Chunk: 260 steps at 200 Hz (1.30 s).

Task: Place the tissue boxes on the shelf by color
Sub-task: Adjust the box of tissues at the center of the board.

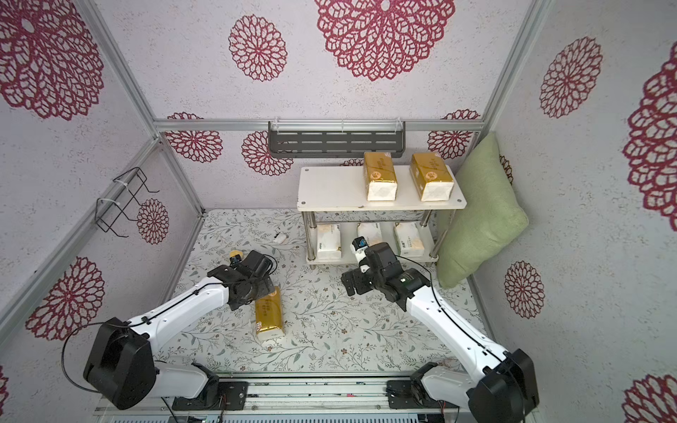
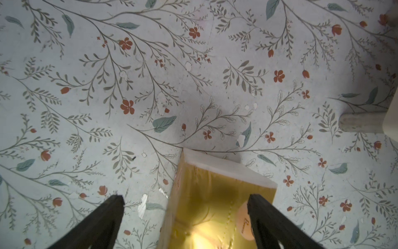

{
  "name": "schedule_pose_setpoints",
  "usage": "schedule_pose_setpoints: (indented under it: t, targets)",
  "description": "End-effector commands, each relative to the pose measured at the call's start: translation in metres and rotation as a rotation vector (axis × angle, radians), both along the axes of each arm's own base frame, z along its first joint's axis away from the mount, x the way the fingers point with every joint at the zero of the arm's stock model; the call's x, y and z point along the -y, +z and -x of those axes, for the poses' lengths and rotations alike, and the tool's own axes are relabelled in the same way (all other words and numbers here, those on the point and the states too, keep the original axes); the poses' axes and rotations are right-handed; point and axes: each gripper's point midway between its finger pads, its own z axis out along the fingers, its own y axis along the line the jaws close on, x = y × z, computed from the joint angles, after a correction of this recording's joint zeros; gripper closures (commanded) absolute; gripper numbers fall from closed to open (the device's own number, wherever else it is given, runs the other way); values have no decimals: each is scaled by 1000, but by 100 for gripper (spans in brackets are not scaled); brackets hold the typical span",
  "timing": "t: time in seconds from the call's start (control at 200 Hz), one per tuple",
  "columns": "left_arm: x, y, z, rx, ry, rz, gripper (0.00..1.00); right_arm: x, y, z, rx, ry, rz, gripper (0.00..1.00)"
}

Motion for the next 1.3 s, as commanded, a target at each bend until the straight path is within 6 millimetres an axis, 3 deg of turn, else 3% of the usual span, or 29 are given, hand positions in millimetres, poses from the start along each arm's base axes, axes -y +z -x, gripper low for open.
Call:
schedule_pose_setpoints:
  t: [0.0, 0.235, 0.39, 0.63, 0.831, 1.101, 1.296]
  targets:
    - [23, -10, -5, 1, -100, 61, 2, -19, 10, -8, 44, 10, -78, 2]
    - [40, -20, -4, -35, -233, 81, 0, -38, -12, -6, 6, 50, -48, 2]
    - [37, -32, 9, -117, -285, 50, 0, -47, -17, -6, -3, 69, -50, 2]
    - [44, -42, 9, -149, -334, 61, 1, -56, -33, -3, -27, 87, -20, 2]
    - [47, -52, 6, -168, -278, 81, 10, -61, -48, 4, -35, 113, 15, 2]
    - [44, -44, -10, -109, -119, 141, 14, -66, -56, 9, -18, 126, 17, 2]
    - [53, -40, -27, -78, -23, 197, 15, -70, -59, 11, -5, 143, 19, 1]
